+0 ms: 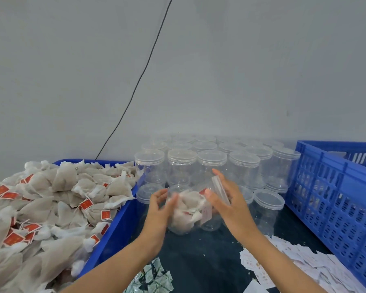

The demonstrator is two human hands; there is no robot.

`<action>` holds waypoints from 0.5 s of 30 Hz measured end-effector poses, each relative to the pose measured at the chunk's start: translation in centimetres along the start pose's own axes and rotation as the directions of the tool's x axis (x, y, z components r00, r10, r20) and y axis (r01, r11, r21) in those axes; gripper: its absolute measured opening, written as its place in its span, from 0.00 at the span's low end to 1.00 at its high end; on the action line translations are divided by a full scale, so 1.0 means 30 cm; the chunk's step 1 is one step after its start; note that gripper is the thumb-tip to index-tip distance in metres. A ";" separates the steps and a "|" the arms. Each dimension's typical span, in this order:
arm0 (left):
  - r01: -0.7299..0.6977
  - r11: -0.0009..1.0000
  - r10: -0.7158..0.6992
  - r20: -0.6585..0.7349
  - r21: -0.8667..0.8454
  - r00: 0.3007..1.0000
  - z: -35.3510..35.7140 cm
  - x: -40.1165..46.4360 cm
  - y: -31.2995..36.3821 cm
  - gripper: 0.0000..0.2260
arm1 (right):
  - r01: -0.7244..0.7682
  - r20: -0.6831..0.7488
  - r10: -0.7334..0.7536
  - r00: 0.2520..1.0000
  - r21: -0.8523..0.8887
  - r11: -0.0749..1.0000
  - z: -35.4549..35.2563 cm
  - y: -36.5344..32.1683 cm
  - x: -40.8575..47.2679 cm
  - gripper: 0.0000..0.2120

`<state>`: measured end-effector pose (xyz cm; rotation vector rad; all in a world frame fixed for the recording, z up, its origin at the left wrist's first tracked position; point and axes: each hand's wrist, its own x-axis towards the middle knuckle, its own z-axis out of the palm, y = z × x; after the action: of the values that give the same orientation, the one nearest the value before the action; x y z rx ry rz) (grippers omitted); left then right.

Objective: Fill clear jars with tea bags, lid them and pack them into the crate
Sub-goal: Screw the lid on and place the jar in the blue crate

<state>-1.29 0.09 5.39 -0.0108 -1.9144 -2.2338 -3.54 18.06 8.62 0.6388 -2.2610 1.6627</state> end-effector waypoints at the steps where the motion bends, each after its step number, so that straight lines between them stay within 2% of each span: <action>1: 0.104 0.981 -0.094 0.070 -0.165 0.993 -0.006 0.009 0.003 0.30 | -0.024 -0.035 0.026 0.999 0.045 0.999 0.002 -0.003 0.004 0.31; 2: 0.201 0.942 -0.158 0.172 -0.268 0.972 -0.014 0.015 0.005 0.31 | -0.048 -0.048 0.051 0.998 0.072 0.996 0.006 -0.008 0.006 0.32; 4: 0.296 0.882 -0.188 0.302 -0.367 0.934 -0.020 0.011 -0.001 0.30 | -0.074 -0.036 0.077 0.996 0.070 0.995 0.022 -0.011 0.010 0.32; 6: 0.354 0.870 -0.246 0.320 -0.344 0.915 -0.014 0.002 -0.007 0.25 | -0.096 -0.022 0.097 0.995 0.054 0.994 0.041 -0.010 0.012 0.33; 10: 0.423 0.861 -0.352 0.269 -0.283 0.897 -0.016 0.004 -0.015 0.25 | -0.115 -0.013 0.115 0.993 0.026 0.993 0.063 -0.006 0.004 0.39; 13: 0.484 0.833 -0.421 0.260 -0.269 0.869 -0.025 0.010 0.005 0.21 | 0.078 -0.015 -0.082 0.997 -0.163 0.984 0.061 -0.007 -0.013 0.38; 15: 0.547 0.793 -0.492 0.249 -0.268 0.834 -0.035 0.017 0.016 0.22 | 0.314 0.069 -0.307 0.949 -0.293 0.903 0.048 -0.004 -0.021 0.32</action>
<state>-1.58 -1.08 5.76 0.3372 -1.7445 -2.9926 -2.87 16.78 7.97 0.8870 -2.2203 1.1391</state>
